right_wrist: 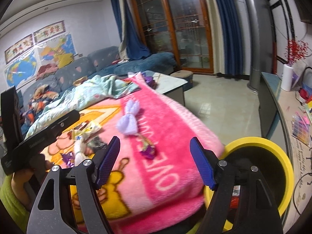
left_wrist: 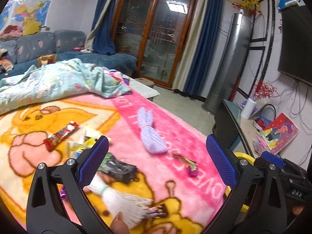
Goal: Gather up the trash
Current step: 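Move both tools back to the remaining trash on the blanket, then grasp the yellow snack wrapper with left tool while right tool grasps white foam net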
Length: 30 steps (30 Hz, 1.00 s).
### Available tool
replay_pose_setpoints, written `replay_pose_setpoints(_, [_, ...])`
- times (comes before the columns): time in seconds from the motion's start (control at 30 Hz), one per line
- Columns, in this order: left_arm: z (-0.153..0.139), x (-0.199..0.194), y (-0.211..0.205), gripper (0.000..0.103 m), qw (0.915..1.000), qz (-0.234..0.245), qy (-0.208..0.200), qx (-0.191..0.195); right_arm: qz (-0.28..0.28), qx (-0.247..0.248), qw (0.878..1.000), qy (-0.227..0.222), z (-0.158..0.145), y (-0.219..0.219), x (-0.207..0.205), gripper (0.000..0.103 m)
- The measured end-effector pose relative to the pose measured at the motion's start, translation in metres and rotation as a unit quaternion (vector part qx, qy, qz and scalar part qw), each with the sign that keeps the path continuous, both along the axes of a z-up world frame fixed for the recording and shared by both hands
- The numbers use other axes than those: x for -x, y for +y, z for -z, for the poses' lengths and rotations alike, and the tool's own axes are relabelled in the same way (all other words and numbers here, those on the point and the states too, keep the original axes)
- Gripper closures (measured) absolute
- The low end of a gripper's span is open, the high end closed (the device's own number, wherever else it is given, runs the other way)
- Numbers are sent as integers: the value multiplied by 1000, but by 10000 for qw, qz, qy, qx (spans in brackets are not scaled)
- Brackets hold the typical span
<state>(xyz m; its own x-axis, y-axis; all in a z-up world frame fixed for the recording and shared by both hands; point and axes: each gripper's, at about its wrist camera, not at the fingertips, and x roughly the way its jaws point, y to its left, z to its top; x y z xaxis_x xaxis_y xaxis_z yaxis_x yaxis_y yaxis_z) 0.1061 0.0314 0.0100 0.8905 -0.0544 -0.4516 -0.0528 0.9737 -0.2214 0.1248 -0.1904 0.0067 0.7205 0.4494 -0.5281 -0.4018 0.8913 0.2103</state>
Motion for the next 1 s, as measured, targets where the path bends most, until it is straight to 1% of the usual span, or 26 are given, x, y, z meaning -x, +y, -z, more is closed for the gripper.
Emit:
replay_pose_setpoints(0.1, [0, 1, 15, 11, 9999, -165, 19, -4, -217, 54, 9997, 45, 2, 16, 3, 31])
replay_pose_setpoints(0.2, [2, -1, 30, 11, 9994, -299, 160, -34, -415, 128, 9990, 103, 6, 33, 5, 31])
replay_pose_setpoints(0.4, [6, -3, 60, 11, 9980, -572, 272, 63, -843, 219, 9959, 234, 14, 69, 10, 31])
replay_pose_setpoints(0.5, [10, -2, 77, 11, 9966, -758, 326, 85, -1078, 295, 9933, 284, 19, 88, 12, 31])
replay_pose_setpoints(0.6, [17, -3, 96, 11, 9946, -903, 476, 189, -1259, 354, 9908, 336, 24, 105, 12, 31])
replay_pose_setpoints(0.67, [21, -4, 106, 11, 9933, -1001, 540, 183, -1338, 386, 9896, 368, 27, 116, 12, 31])
replay_pose_setpoints(0.73, [27, -6, 113, 11, 9923, -1040, 648, 191, -1439, 438, 9877, 422, 30, 127, 11, 31])
replay_pose_setpoints(0.9, [43, -11, 127, 11, 9903, -993, 905, 351, -1640, 658, 9827, 561, 44, 149, 6, 31])
replay_pose_setpoints(0.93, [47, -13, 130, 13, 9902, -953, 935, 422, -1668, 723, 9817, 576, 48, 153, 6, 31])
replay_pose_setpoints(0.97, [49, -14, 132, 19, 9900, -919, 960, 477, -1708, 782, 9804, 595, 51, 157, 5, 31])
replay_pose_setpoints(1.0, [52, -16, 134, 22, 9894, -886, 1009, 551, -1749, 857, 9789, 617, 54, 161, 4, 31])
